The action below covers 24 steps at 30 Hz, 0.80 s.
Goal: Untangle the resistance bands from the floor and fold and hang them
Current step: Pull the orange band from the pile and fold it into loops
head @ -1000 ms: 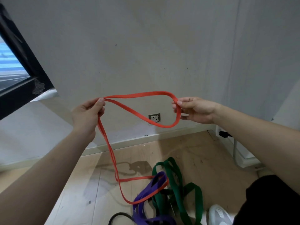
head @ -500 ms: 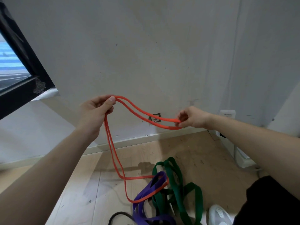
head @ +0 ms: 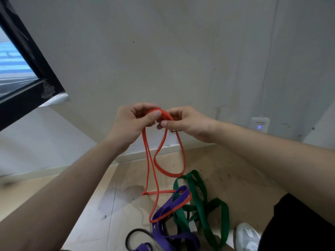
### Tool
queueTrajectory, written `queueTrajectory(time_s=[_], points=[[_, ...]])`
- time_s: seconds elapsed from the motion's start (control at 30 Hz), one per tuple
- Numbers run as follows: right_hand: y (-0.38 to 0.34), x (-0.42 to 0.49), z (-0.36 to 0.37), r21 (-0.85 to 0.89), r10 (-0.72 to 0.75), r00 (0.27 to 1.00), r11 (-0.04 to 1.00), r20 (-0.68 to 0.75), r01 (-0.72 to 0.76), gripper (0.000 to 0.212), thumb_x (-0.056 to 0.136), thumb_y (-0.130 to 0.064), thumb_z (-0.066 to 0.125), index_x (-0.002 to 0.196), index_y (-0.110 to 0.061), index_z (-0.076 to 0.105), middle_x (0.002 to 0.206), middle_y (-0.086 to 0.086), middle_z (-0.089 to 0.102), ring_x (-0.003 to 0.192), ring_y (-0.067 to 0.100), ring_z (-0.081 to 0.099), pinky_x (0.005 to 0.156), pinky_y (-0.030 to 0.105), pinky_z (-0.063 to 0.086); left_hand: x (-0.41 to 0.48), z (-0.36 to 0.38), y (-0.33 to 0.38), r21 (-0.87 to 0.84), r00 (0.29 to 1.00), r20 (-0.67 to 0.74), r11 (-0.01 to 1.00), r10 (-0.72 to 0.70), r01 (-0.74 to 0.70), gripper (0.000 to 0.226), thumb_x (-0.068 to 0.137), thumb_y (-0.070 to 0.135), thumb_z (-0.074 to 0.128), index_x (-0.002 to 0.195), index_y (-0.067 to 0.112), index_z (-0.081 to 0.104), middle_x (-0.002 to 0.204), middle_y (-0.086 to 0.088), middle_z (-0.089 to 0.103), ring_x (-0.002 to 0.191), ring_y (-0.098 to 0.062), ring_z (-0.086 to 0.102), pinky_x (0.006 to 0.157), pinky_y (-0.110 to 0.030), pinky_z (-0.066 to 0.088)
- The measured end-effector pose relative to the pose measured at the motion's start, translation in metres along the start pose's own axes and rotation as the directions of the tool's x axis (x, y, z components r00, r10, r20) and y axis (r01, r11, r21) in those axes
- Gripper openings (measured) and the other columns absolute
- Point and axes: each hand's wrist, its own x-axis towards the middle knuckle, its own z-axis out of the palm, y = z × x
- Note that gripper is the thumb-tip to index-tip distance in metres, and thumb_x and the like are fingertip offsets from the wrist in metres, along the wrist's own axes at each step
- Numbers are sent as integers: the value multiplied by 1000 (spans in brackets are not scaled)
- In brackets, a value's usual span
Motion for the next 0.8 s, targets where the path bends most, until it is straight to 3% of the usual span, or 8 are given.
queueTrajectory(time_s=[0.1, 0.27, 0.43, 0.53, 0.8], points=[[-5, -1, 0, -6, -16, 999, 1000, -33, 16, 22, 97, -18, 65, 110, -1, 70, 88, 9, 72, 84, 16, 72, 82, 29, 54, -2, -7, -4, 19, 1000, 6, 1000, -12, 12, 20, 86, 17, 74, 105, 12, 74, 86, -7, 74, 72, -10, 68, 71, -22, 56], [-19, -6, -11, 6, -96, 986, 995, -134, 98, 18, 99, -13, 62, 107, 1, 70, 72, 3, 61, 66, 12, 63, 69, 24, 54, -7, -2, -14, 28, 991, 124, 999, -43, 40, 19, 78, 25, 76, 97, 21, 75, 81, 1, 77, 74, -13, 71, 74, -22, 57], [-40, -10, -30, 3, -215, 934, 974, -286, 225, 14, 102, -13, 56, 103, -7, 69, 75, 1, 56, 66, 10, 57, 73, 31, 53, -11, 19, -27, 120, 973, 211, 990, -93, 69, 9, 89, 12, 71, 97, 17, 72, 87, -2, 77, 85, -17, 75, 83, -30, 61], [-50, -14, -46, 23, -242, 880, 961, -408, 275, 17, 103, -12, 53, 107, 0, 65, 76, 4, 54, 64, 10, 56, 68, 24, 53, -15, 22, -41, 157, 945, 280, 979, -167, 126, 9, 91, 10, 69, 99, 13, 72, 92, -6, 76, 90, -18, 75, 88, -35, 60], [-48, -21, -82, 152, -197, 827, 935, -527, 320, 20, 106, -14, 49, 93, -10, 63, 74, 4, 54, 61, 14, 58, 67, 27, 53, -15, 28, -58, 213, 927, 297, 962, -228, 168, 11, 91, 14, 70, 102, 14, 71, 96, -5, 77, 94, -16, 74, 90, -31, 58]])
